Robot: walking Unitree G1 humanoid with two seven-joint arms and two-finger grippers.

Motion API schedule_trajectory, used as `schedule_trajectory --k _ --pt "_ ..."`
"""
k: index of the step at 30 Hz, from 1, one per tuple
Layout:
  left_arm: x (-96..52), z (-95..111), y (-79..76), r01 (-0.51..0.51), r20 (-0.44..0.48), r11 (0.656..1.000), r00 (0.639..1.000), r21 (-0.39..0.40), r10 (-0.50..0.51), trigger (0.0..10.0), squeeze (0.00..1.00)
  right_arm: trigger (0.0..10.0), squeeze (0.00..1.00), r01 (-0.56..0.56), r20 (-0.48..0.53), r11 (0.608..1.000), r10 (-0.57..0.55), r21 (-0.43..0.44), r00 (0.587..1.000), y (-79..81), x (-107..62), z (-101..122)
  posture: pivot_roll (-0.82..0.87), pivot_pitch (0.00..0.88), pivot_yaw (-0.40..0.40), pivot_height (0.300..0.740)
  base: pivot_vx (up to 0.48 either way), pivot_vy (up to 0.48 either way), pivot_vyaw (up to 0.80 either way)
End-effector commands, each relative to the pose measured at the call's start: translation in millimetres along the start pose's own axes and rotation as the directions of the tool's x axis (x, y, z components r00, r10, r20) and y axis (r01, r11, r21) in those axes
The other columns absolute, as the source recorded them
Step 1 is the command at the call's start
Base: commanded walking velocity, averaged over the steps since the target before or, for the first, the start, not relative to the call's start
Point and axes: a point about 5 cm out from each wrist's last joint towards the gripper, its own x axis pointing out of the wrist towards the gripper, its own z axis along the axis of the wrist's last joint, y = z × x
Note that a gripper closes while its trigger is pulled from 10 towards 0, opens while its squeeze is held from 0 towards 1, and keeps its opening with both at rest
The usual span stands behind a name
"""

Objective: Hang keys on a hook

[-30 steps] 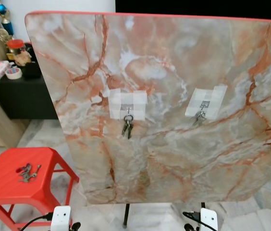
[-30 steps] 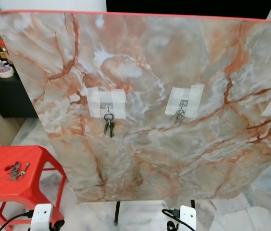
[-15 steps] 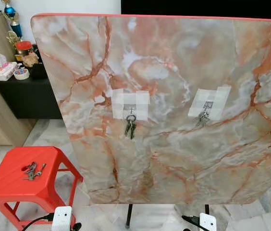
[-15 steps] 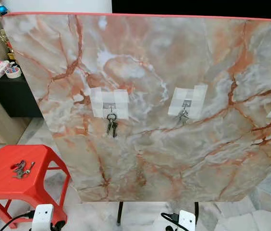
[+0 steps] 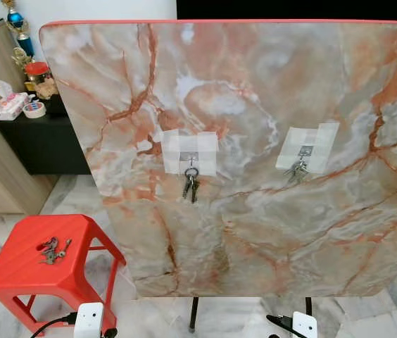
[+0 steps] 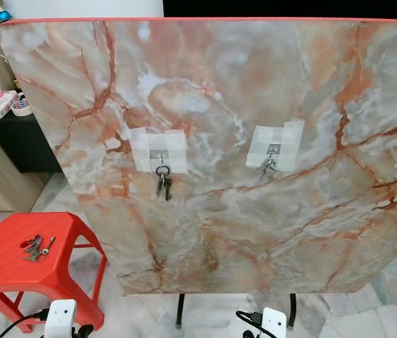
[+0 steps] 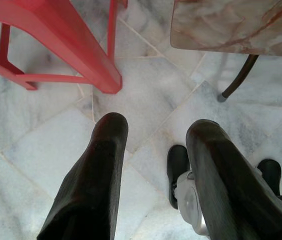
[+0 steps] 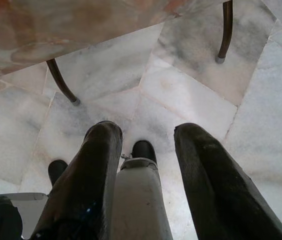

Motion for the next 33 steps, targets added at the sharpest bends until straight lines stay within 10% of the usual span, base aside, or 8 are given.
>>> schedule_trajectory --k 1,33 --pt "0.3 -1.2 0.4 -0.001 -0.021 1.0 1.0 0.01 0.002 10.0 0.0 10.0 0.0 -0.001 -0.019 1.0 0.001 -0.022 1.0 2.8 0.0 -2.8 0.06 0.009 -0.008 0.74 0.0 0.0 0.0" --pt "-3.4 -15.4 1.3 -0.052 -0.055 0.997 0.997 -0.055 0.049 10.0 0.0 10.0 0.0 0.004 0.045 1.0 -0.004 0.002 0.999 -7.9 -1.3 1.7 0.05 0.0 -0.049 0.74 0.0 0.0 0.28"
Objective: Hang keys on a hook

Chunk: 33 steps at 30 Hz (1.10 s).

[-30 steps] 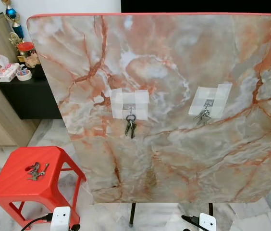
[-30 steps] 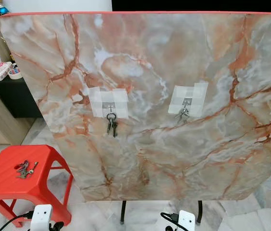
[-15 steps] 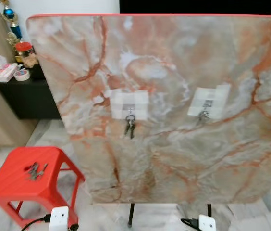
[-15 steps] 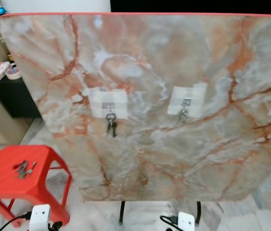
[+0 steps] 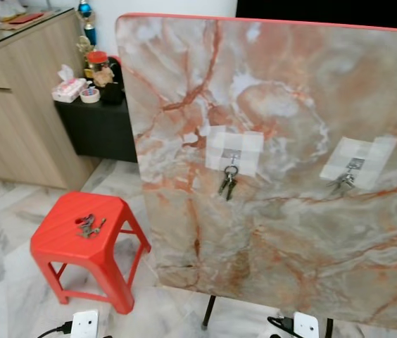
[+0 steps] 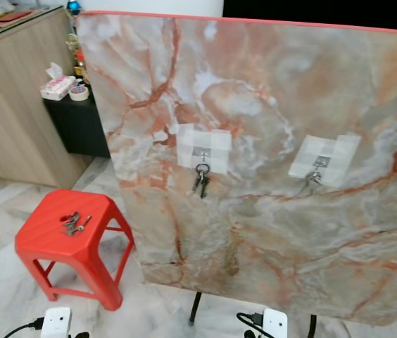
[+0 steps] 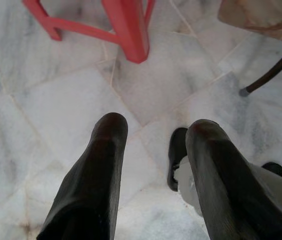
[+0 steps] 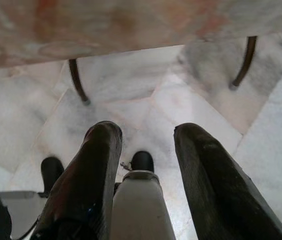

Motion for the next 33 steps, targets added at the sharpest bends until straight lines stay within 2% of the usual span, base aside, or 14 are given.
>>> schedule_trajectory --k 1,15,33 --pt "-0.2 -3.1 -1.2 -0.003 -0.021 1.0 1.0 -0.01 0.003 10.0 0.0 10.0 0.0 0.005 0.008 1.0 -0.005 0.013 1.0 -0.5 0.1 1.0 0.06 0.0 -0.052 0.74 0.0 0.0 0.0" --pt "-0.4 -4.4 -5.1 -0.003 -0.02 1.0 1.0 -0.015 0.003 10.0 0.0 10.0 0.0 -0.004 0.009 0.999 0.004 -0.032 1.0 3.9 1.5 5.4 0.06 0.017 -0.069 0.74 0.0 0.401 0.0" --pt "-0.8 -4.5 -0.6 -0.011 -0.017 1.0 1.0 -0.018 0.01 10.0 0.0 10.0 0.0 -0.02 0.009 0.998 0.02 -0.053 1.0 11.3 2.1 6.0 0.06 0.028 -0.06 0.74 0.0 0.404 0.0"
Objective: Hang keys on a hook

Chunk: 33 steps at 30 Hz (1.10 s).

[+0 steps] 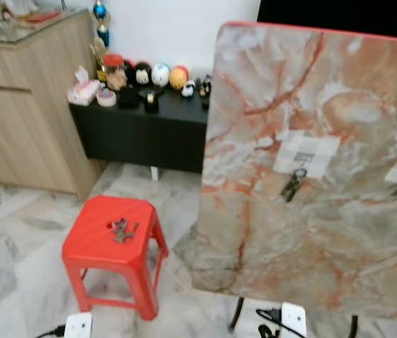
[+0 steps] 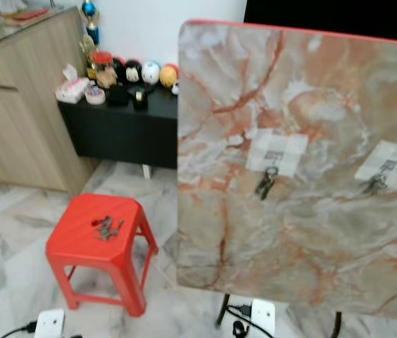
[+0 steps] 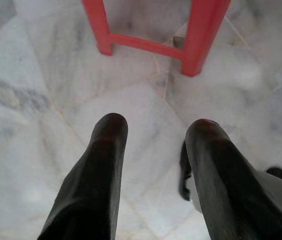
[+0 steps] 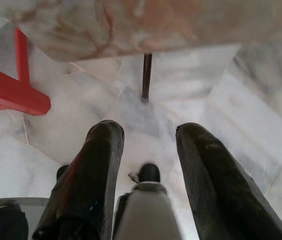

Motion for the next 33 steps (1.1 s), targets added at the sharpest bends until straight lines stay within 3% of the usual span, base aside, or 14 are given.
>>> schedule_trajectory --k 1,17,33 --pt "-0.5 -4.7 -5.2 0.015 -0.021 1.0 1.0 -0.005 -0.015 10.0 0.0 10.0 0.0 0.015 -0.02 1.0 -0.015 0.003 1.0 -3.9 -1.6 -6.5 0.06 0.028 -0.06 0.74 0.0 0.401 0.0" --pt "-1.5 -7.3 -1.7 0.011 -0.028 1.0 1.0 0.004 -0.011 10.0 0.0 10.0 0.0 -0.034 -0.011 0.995 0.033 -0.097 0.999 -0.8 -0.4 -1.1 0.07 0.038 -0.068 0.74 0.0 0.399 0.0" --pt "-1.8 -8.9 -7.3 0.018 -0.025 1.0 1.0 -0.005 -0.018 10.0 0.0 10.0 0.0 -0.01 -0.019 0.998 0.009 -0.057 1.0 -2.1 -1.9 -7.3 0.08 0.02 -0.072 0.74 0.0 0.393 0.0"
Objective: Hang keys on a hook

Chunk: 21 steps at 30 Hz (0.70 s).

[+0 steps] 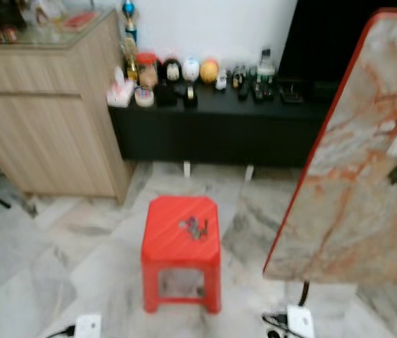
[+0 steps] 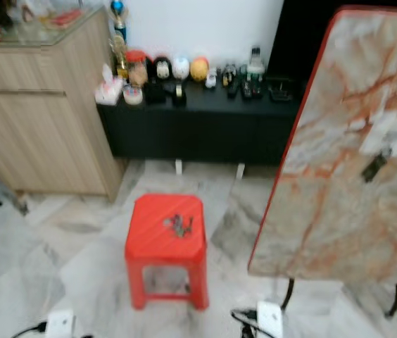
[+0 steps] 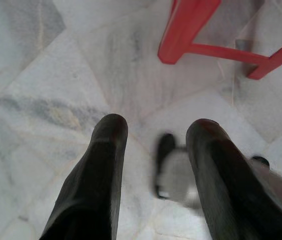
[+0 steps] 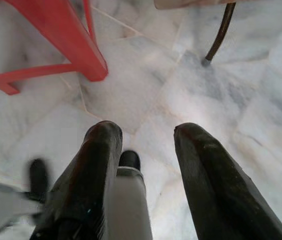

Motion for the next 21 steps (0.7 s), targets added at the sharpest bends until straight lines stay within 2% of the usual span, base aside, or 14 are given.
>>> schedule_trajectory --k 1,18,21 --pt "-1.7 -4.7 7.7 -0.019 -0.017 1.0 1.0 0.012 0.019 10.0 0.0 10.0 0.0 -0.01 0.014 1.0 0.01 0.015 1.0 7.2 1.3 4.4 0.08 0.02 -0.072 0.74 0.0 0.394 0.0" --pt "-1.9 -4.1 11.9 -0.023 -0.017 1.0 1.0 0.014 0.023 10.0 0.0 10.0 0.0 -0.006 0.017 0.999 0.005 0.032 1.0 7.4 2.1 7.6 0.08 0.0 -0.074 0.74 0.0 0.389 0.0" --pt "-1.7 -3.4 11.5 -0.023 -0.014 1.0 1.0 0.015 0.024 10.0 0.0 10.0 0.0 -0.006 0.021 0.999 0.005 0.037 1.0 7.1 2.3 8.8 0.08 0.002 -0.074 0.74 0.0 0.217 0.0"
